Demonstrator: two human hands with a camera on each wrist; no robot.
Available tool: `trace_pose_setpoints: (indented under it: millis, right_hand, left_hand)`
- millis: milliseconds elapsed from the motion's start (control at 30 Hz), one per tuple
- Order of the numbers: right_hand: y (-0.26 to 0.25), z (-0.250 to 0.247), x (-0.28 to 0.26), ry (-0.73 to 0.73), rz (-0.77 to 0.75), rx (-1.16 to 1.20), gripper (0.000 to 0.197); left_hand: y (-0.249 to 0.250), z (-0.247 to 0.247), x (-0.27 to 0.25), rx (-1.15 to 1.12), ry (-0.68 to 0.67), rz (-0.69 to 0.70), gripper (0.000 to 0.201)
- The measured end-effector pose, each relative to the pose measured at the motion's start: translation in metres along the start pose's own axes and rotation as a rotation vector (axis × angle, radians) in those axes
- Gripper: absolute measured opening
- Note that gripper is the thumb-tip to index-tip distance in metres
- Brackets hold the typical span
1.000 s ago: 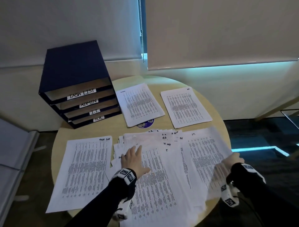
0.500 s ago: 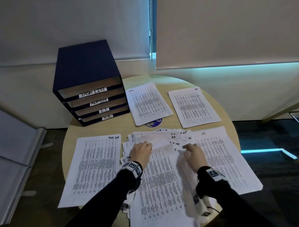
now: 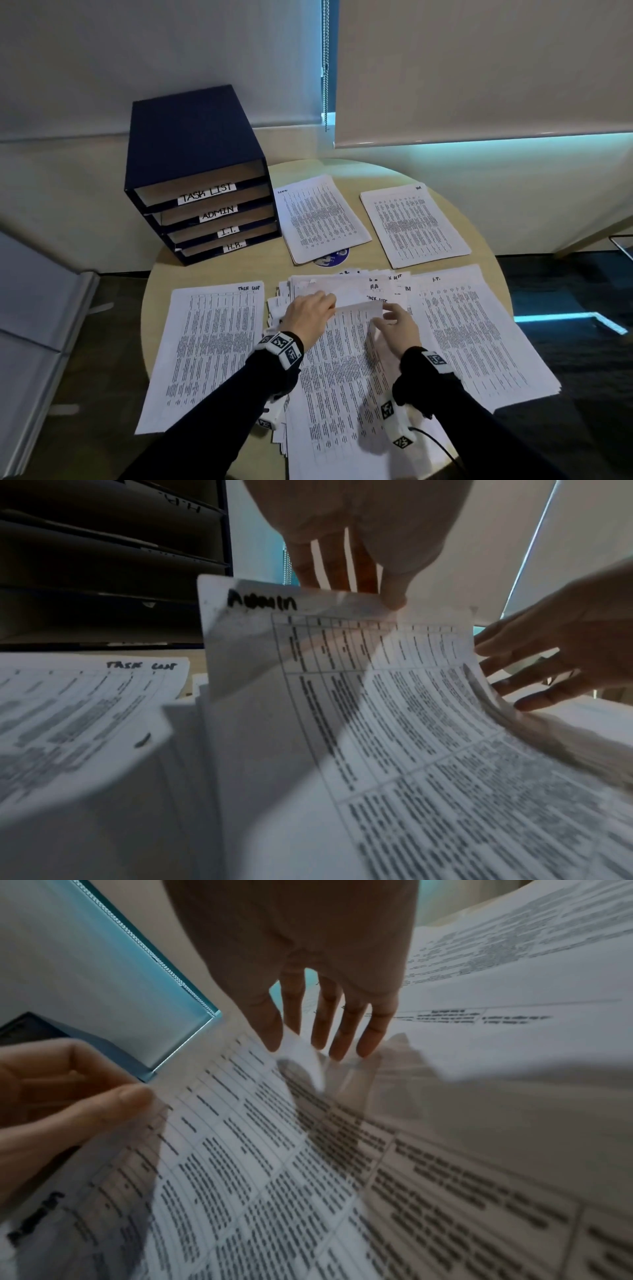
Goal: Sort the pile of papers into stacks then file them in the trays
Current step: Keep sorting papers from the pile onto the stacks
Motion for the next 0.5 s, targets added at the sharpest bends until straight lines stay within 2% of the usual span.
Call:
trace_pose_setpoints:
  millis: [67,167,233,300,367,433,500]
  right_hand:
    - [0.000,0.000,-0.003,0.004,0.000,0.018,0.038]
    - [0.001,0.001,-0.006,0.006,-0.017,-0.007,0.027]
    - [-0.002,0.000,-0.008,-0.002,-0.067,0.009,0.023]
    - [-0.006,-0.002,-0.010,-0.046,-0.117,0.025,0.022]
    - [-0.005,-0.006,-0.010,-0.100,-0.149,-0.019,0.024]
    - [0.000,-0.008,-0.011,-0.150,-0.161,-0.082,0.029]
    - [0.010,-0.011,-0.012,-0.166,-0.137,-0.072,0.024]
  left_hand:
    - [-0.002,0.004,-0.001,-0.172,-0.102,-0.096,0.014]
    - [-0.010,0.010,-0.004,-0.452,-0.218,-0.255,0.008]
    - [-0.018,0.014,-0.005,-0.592,-0.257,-0.372,0.013]
    - [-0.036,0.016,0.000,-0.548,-0.223,-0.467,0.021]
    - [-0.059,0.020,0.007,-0.392,-0.210,-0.543,0.021]
    - [-0.077,0.029,0.009,-0.271,-0.310,-0.569,0.016]
    - [-0.085,0.034,0.008,-0.205,-0.400,-0.536,0.018]
Point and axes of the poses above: each hand's wrist, its own x-axis towards the middle knuckle, its own z-axis out of the palm, y = z × x, the point moved 7 cm from there along x, towards the middle knuckle, and after that the axes turned 12 degrees about -z, right-handed, at the moved point
